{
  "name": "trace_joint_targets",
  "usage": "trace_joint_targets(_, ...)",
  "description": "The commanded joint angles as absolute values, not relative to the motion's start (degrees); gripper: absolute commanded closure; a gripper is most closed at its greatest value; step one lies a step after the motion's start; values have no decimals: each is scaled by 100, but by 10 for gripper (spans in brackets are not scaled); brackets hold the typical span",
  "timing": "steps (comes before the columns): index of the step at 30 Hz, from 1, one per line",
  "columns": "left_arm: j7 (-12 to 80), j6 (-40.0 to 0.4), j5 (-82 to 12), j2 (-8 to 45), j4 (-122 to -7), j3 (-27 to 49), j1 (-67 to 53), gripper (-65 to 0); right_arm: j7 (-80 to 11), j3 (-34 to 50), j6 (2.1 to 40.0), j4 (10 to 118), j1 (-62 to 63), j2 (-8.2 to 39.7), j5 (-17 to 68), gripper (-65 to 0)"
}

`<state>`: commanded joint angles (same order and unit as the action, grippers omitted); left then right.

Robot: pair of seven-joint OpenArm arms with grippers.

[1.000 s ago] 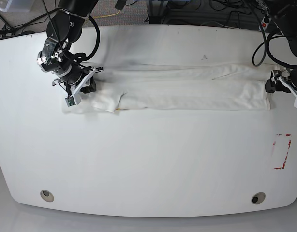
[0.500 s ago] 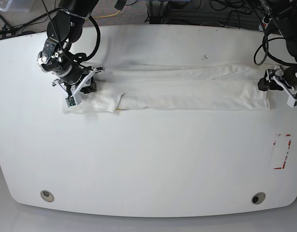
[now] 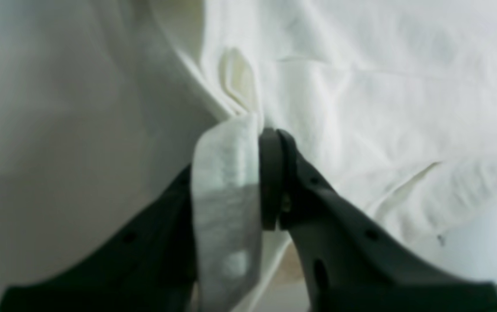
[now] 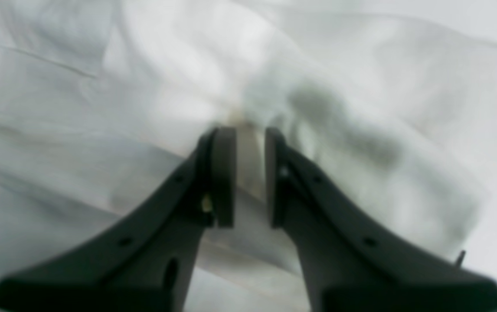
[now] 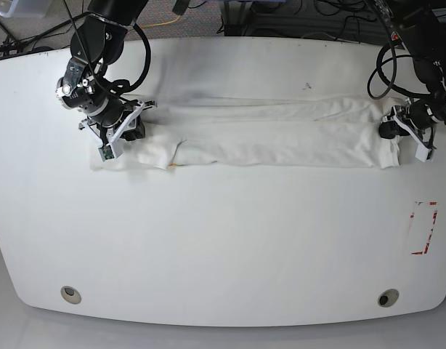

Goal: Fold the T-shirt properly
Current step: 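Grasp the strip's end with the left gripper and lift it, then fold the strip's end with the left gripper toward the right gripper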

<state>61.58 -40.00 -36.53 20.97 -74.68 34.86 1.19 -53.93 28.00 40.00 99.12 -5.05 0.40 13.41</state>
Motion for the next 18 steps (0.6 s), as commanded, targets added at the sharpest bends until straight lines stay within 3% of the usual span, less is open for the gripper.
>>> trace_joint_targets(10,6809,-4000,-3644,1754,-10589,3055,-295,-65,-5393,2800,4000,9780,-514,40,1341,-108)
trace_joint_targets(18,6932,-4000,-3653,1165,-11248,1938,-233,-67,-5393,2800,4000,9648,-532,40,1341,-108)
